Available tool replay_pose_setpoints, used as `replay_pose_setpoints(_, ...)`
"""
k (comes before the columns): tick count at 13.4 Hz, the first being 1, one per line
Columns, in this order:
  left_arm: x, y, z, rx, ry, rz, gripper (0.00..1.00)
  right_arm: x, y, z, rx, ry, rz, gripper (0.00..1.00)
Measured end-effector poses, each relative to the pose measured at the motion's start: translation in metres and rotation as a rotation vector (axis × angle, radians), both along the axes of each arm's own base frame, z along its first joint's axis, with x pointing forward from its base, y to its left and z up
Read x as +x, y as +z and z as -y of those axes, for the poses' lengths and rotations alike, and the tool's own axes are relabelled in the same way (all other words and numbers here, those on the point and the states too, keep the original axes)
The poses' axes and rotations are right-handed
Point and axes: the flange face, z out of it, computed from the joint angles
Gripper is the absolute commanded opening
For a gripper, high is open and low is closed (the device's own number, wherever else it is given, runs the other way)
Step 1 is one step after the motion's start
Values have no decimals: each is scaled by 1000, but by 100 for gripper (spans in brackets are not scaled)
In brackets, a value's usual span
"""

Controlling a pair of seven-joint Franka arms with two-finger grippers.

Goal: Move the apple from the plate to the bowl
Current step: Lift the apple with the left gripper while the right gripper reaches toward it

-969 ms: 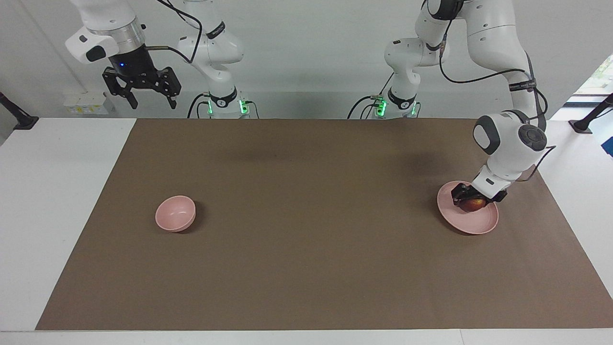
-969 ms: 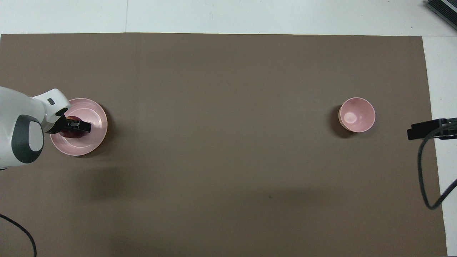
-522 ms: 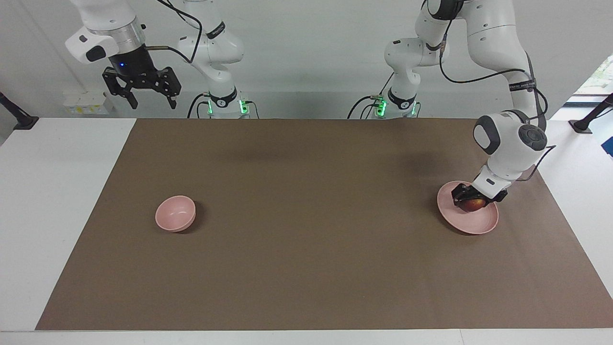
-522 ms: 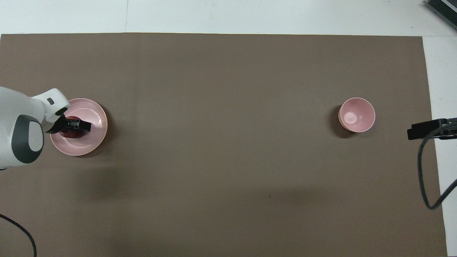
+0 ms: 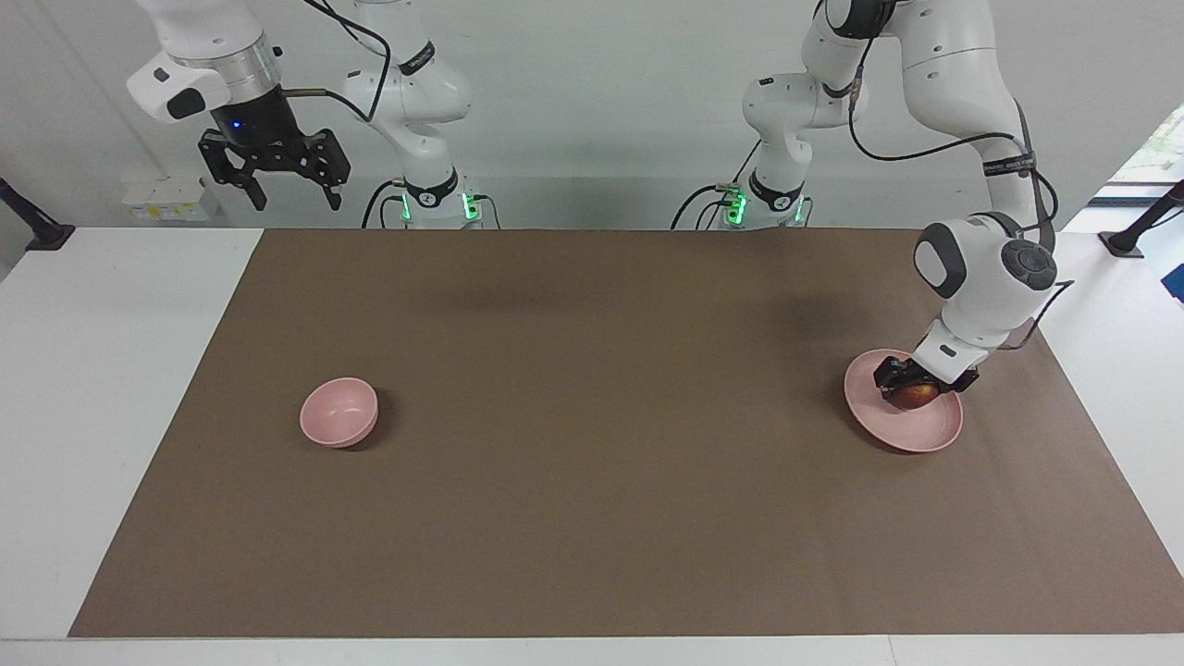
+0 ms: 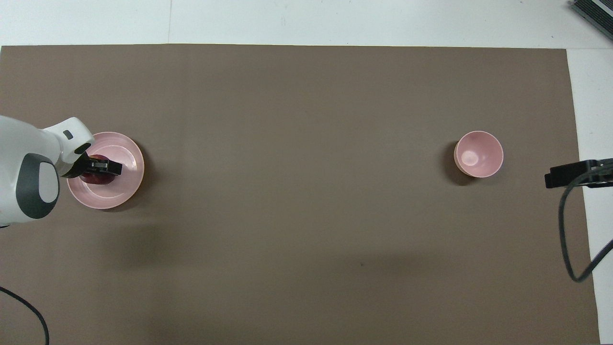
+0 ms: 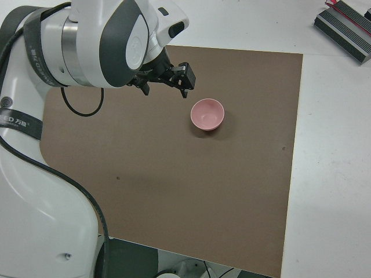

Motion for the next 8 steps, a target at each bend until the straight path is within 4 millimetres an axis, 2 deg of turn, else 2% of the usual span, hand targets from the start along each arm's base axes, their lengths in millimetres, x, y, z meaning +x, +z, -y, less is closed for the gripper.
replay_pose_setpoints(4, 12, 27, 16, -3, 21, 3, 0, 0, -4, -6, 19, 8, -9, 100)
replay_pose_setpoints(8, 17, 61, 49, -8, 120, -88, 0, 0, -12, -8, 42, 9, -27, 100)
